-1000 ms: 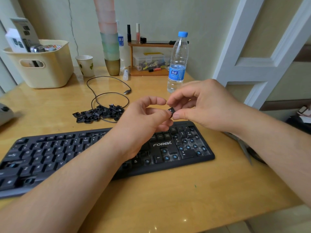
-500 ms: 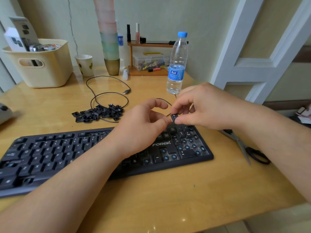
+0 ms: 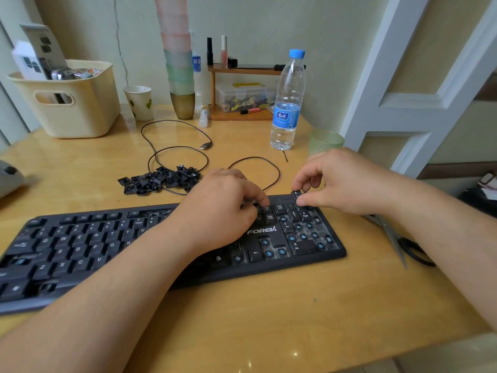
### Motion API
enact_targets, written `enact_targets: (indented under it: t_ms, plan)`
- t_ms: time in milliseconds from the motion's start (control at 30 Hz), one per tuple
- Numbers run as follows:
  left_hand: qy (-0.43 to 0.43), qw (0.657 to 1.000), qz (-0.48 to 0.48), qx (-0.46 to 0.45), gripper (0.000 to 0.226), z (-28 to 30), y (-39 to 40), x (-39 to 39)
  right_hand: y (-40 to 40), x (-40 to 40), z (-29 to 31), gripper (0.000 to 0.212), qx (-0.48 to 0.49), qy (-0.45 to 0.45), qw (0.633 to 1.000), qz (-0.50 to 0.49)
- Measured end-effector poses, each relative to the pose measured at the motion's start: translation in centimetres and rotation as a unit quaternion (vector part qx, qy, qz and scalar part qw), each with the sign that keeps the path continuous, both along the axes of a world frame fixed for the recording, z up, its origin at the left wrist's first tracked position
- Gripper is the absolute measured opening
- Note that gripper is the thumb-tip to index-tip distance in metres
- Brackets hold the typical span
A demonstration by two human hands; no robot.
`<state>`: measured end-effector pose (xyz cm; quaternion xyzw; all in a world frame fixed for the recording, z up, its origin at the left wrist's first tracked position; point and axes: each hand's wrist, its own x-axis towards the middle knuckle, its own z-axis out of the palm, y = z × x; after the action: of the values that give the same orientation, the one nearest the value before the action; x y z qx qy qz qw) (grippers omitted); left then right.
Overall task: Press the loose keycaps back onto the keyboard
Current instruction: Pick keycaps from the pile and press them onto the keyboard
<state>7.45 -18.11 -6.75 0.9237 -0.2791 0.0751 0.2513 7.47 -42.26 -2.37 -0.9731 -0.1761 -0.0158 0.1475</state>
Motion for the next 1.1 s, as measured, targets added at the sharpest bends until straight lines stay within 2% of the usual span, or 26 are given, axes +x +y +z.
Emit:
enact_targets:
  t_ms: [233, 767, 967, 1100]
  plan:
    - [-0.006, 1.000, -0.009, -0.017, 0.034, 0.0, -0.1, -0.1, 0.5, -0.5, -0.2, 0.014, -0.014, -0.043, 0.998, 0.034]
    - [0.002, 1.000, 0.010, -0.022, 0.037, 0.2, 0.2, 0.2, -0.6, 0.1, -2.2, 0.021, -0.019, 0.011, 1.000, 0.004]
    - [0.003, 1.000, 0.009, -0.023, 0.039, 0.1, 0.1, 0.1, -0.3, 0.4, -2.7, 0.016, -0.040, 0.005, 0.999, 0.010]
    - [0.003, 1.000, 0.001, -0.021, 0.039, 0.1, 0.0, 0.0, -0.2, 0.3, -2.7, 0.017, -0.031, -0.030, 0.999, -0.002]
